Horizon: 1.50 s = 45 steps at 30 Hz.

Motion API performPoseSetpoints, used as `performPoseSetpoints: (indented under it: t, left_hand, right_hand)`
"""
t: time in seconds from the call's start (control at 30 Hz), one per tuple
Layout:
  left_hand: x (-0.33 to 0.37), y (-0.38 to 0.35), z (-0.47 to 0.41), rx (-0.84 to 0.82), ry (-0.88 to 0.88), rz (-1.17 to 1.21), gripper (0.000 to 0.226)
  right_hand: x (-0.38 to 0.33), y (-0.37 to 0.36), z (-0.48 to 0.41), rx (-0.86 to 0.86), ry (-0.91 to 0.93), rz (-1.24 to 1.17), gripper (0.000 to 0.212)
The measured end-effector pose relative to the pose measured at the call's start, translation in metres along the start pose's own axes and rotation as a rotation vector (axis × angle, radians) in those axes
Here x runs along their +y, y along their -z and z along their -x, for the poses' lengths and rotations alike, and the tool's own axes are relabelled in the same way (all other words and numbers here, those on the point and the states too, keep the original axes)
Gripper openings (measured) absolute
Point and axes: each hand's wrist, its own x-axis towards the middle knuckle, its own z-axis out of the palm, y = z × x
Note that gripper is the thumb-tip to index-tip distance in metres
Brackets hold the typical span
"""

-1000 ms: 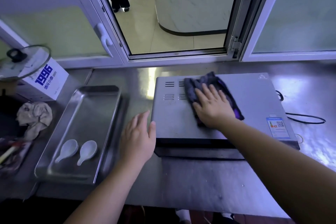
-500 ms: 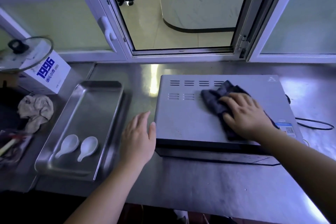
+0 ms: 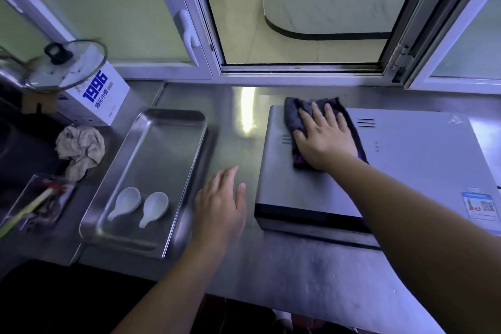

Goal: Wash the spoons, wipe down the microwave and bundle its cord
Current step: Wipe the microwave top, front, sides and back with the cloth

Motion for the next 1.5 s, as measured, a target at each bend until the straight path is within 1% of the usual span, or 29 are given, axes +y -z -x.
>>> performPoseSetpoints:
  t: [0.07, 0.2, 0.27, 0.33, 0.4, 0.5, 0.57, 0.67, 0.77, 0.83, 0.87, 0.93, 1.07, 1.13, 1.2, 1.27, 1.33, 1.4, 1.5]
  left_hand:
    - [0.001, 0.0, -0.002, 0.01, -0.008, 0.005, 0.054]
    - [0.002, 0.0, -0.007, 0.047, -0.058, 0.017, 0.052]
    - [0.001, 0.002, -0.01, 0.058, -0.077, 0.019, 0.051]
    - [0.001, 0.002, -0.011, 0.066, -0.08, 0.022, 0.051]
    - [0.002, 0.001, -0.013, 0.069, -0.086, 0.026, 0.051]
    - [0.004, -0.004, -0.014, 0.059, -0.103, 0.044, 0.052]
    - [0.006, -0.005, -0.014, 0.055, -0.116, 0.056, 0.053]
    - [0.008, -0.005, -0.014, 0.044, -0.115, 0.067, 0.055]
    - [0.003, -0.007, -0.015, 0.04, -0.116, 0.064, 0.055]
    - [0.0, -0.009, -0.013, 0.026, -0.106, 0.055, 0.055]
    - [-0.002, -0.01, -0.01, 0.017, -0.101, 0.049, 0.055]
    - [-0.006, -0.012, -0.005, 0.007, -0.093, 0.045, 0.055]
    - [-0.015, -0.01, -0.001, 0.034, -0.059, 0.076, 0.058]
    - [-0.016, -0.006, -0.001, 0.053, -0.018, 0.125, 0.063]
    - [-0.015, -0.003, -0.002, 0.076, 0.006, 0.174, 0.07]
    - [-0.013, -0.001, -0.005, 0.09, -0.003, 0.196, 0.076]
    - [-0.009, -0.002, -0.007, 0.091, -0.011, 0.188, 0.072]
    - [-0.004, -0.002, -0.006, 0.076, -0.007, 0.172, 0.067]
    - [-0.001, -0.001, 0.0, 0.055, 0.004, 0.177, 0.064]
  right_hand:
    - [-0.016, -0.002, 0.007, -0.023, 0.131, 0.023, 0.067]
    - [-0.044, -0.012, 0.045, -0.073, 0.46, 0.086, 0.06]
    - [-0.045, -0.016, 0.068, -0.103, 0.544, 0.084, 0.06]
    - [-0.033, -0.019, 0.09, -0.116, 0.573, 0.1, 0.06]
    - [-0.012, -0.021, 0.112, -0.089, 0.578, 0.122, 0.059]
    - [0.028, -0.018, 0.135, -0.091, 0.517, 0.158, 0.058]
    - [0.057, -0.013, 0.145, -0.084, 0.418, 0.173, 0.059]
    - [0.086, -0.003, 0.146, -0.063, 0.218, 0.158, 0.066]
    - [0.075, -0.004, 0.133, -0.013, 0.028, 0.078, 0.072]
    - [0.05, -0.008, 0.119, 0.01, -0.082, 0.012, 0.069]
    - [0.035, -0.012, 0.113, 0.017, -0.108, -0.006, 0.068]
    - [0.0, -0.019, 0.107, 0.036, -0.063, -0.002, 0.066]
    - [-0.071, -0.032, 0.106, 0.008, 0.189, -0.014, 0.065]
    - [-0.09, -0.038, 0.105, -0.035, 0.315, 0.001, 0.062]
    - [-0.091, -0.039, 0.099, -0.065, 0.401, 0.012, 0.06]
    - [-0.084, -0.037, 0.092, -0.065, 0.436, 0.011, 0.058]
    - [-0.076, -0.033, 0.081, -0.059, 0.446, 0.013, 0.058]
    - [-0.072, -0.029, 0.063, -0.047, 0.425, 0.021, 0.058]
    - [-0.064, -0.02, 0.032, -0.022, 0.363, 0.021, 0.058]
